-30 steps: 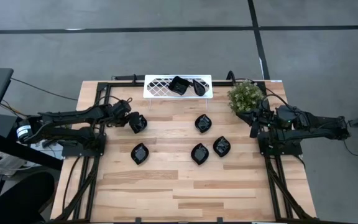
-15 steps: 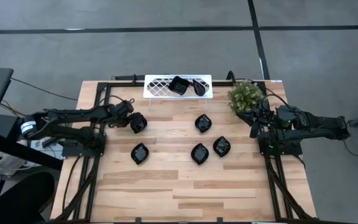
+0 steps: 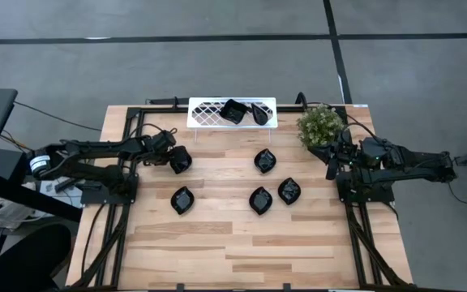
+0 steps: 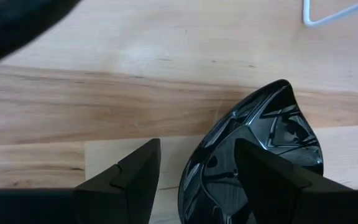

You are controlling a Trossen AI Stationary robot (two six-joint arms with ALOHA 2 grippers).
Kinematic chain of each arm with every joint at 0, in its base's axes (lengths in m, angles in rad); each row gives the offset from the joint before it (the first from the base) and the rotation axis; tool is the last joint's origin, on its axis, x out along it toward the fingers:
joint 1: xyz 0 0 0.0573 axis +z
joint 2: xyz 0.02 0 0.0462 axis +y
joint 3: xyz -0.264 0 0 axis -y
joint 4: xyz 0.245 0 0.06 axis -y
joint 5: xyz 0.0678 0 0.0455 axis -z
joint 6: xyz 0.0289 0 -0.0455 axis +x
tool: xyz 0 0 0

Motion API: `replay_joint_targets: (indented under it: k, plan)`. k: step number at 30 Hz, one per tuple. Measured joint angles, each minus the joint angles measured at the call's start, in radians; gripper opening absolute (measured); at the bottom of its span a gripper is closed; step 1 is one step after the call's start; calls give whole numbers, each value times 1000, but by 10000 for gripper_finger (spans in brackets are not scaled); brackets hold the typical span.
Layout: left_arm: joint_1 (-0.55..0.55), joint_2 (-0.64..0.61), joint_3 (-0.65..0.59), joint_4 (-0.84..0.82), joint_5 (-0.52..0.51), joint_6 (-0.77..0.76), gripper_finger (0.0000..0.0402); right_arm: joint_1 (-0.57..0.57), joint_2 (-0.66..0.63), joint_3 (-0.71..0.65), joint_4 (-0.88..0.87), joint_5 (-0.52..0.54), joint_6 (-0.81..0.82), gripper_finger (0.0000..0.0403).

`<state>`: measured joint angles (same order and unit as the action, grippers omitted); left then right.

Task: Pick & Place Mini shaped plates
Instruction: Put the leaf-shaped plate on the shelf

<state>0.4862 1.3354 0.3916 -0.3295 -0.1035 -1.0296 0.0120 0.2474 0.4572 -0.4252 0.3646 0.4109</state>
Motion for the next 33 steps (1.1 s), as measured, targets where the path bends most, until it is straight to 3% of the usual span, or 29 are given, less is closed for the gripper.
replay_joint_targets:
  k: [7,20,33]
  plan:
    - [-1,8,1,-4,-12,0,194,0,0,0,0,0,0,1]
    - [0,9,-1,-22,-34,-1,94,0,0,0,1,0,0,1]
    - [0,-41,-2,-21,-23,-1,24,0,0,0,0,1,-1,1]
